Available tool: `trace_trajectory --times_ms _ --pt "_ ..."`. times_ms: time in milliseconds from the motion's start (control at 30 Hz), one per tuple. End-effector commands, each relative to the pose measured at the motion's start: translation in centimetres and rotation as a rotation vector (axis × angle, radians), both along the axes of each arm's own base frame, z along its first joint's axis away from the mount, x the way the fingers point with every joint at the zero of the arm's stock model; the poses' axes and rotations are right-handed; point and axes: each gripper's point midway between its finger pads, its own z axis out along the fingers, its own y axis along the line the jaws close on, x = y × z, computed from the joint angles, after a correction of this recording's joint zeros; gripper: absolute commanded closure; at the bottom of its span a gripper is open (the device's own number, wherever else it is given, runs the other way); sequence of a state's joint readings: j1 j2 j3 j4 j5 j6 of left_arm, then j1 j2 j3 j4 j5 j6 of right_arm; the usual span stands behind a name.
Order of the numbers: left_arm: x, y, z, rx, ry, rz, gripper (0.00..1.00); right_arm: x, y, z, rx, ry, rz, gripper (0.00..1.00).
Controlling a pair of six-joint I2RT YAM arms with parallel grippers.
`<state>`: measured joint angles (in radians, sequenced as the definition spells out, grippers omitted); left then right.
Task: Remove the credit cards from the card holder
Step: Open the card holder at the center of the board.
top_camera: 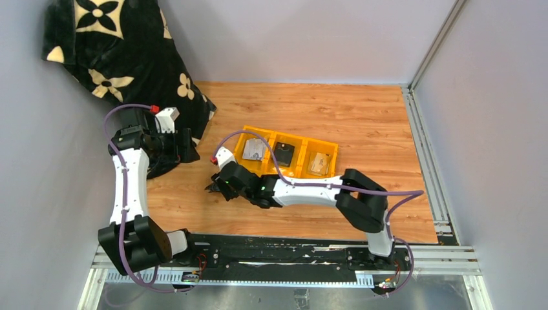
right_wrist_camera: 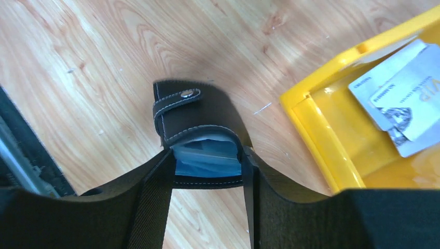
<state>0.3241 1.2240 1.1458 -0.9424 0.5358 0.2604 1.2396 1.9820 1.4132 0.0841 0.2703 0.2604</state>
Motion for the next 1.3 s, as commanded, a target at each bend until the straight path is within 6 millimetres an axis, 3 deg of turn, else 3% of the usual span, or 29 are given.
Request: trace_trajectory --times_ms 0,167,267,333,533,667,767,833,1100,1267 --pt "-1.4 -2.6 0.9 -0.12 0.024 -0.031 0.0 -0.2 -0.6 5.7 0.134 -0.069 -0.011 0.49" --pt "-2.1 -4.4 2.0 -0.084 -0.016 -0.1 0.0 -0.1 -2.5 8.3 0.177 -0.113 -0.038 0.53" --pt "-2.6 -4.5 1.9 -0.006 -0.06 -0.186 0.0 -0.3 -3.4 8.0 0.151 -0.11 -0.037 0.53" --pt "-2.9 -4.3 1.6 0.038 -0.073 -0.234 0.0 -0.6 -4.3 7.2 0.128 -0.098 -0.039 0.51" --pt "-2.5 -3.1 0.4 0.148 -0.051 -0.318 0.0 -2.2 -9.0 2.7 -0.074 0.101 -0.168 0.22" --pt "-2.3 -2.7 -0.8 0.219 -0.039 -0.399 0.0 -4.6 -10.2 -0.2 -0.12 0.226 -0.137 0.14" --pt "-1.9 -2.2 -1.2 0.239 -0.017 -0.4 0.0 -4.7 -10.8 -2.9 -0.203 0.26 -0.168 0.1" --pt "-1.6 -2.1 -0.9 0.241 -0.017 -0.39 0.0 -4.8 -10.3 -4.0 -0.238 0.288 -0.181 0.1" --pt "-1.3 -1.8 0.2 0.266 -0.048 -0.379 0.0 -3.6 -5.9 -5.2 -0.28 0.244 -0.192 0.09" --pt "-1.4 -1.8 0.2 0.267 -0.049 -0.378 0.0 -3.0 -5.1 -6.0 -0.347 0.182 -0.216 0.08"
